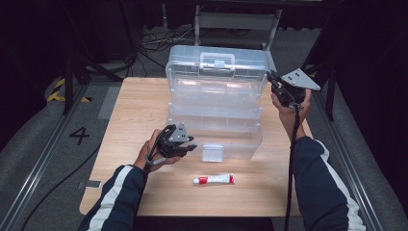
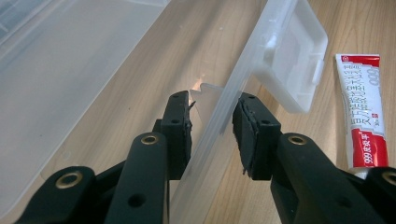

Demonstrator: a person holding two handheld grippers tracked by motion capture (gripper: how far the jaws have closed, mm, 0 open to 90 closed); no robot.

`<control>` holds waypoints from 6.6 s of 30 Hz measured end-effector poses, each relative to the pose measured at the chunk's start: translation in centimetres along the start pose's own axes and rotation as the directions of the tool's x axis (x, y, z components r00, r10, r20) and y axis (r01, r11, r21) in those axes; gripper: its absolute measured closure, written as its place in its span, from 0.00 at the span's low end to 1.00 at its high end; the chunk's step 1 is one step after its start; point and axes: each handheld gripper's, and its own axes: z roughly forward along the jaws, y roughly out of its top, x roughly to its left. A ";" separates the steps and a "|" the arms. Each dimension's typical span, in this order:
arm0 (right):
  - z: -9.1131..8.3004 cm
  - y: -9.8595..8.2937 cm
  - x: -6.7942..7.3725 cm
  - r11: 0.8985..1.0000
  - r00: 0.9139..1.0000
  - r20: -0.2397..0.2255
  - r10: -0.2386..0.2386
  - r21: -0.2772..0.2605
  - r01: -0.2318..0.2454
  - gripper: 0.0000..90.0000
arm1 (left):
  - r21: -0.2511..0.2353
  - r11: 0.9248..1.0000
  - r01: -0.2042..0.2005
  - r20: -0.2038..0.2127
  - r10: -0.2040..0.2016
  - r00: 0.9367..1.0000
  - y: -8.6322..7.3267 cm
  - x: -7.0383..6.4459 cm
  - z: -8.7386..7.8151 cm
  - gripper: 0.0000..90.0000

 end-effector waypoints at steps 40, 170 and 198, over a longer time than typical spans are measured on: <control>6.5 2.1 -2.3 0.987 1.000 -0.005 0.015 0.161 -0.014 0.92 | -0.005 1.000 -0.021 0.031 0.021 0.999 -0.4 0.3 -0.4 0.79; 17.7 -4.9 -5.1 0.852 0.979 -0.047 0.199 0.501 -0.149 0.83 | -0.018 1.000 -0.019 0.059 0.020 0.998 -1.4 -1.0 -1.5 0.78; 10.0 -2.0 -4.1 0.893 0.978 -0.135 0.160 0.443 -0.085 0.72 | -0.009 1.000 0.015 0.037 -0.015 0.999 -0.8 -1.6 -1.0 0.78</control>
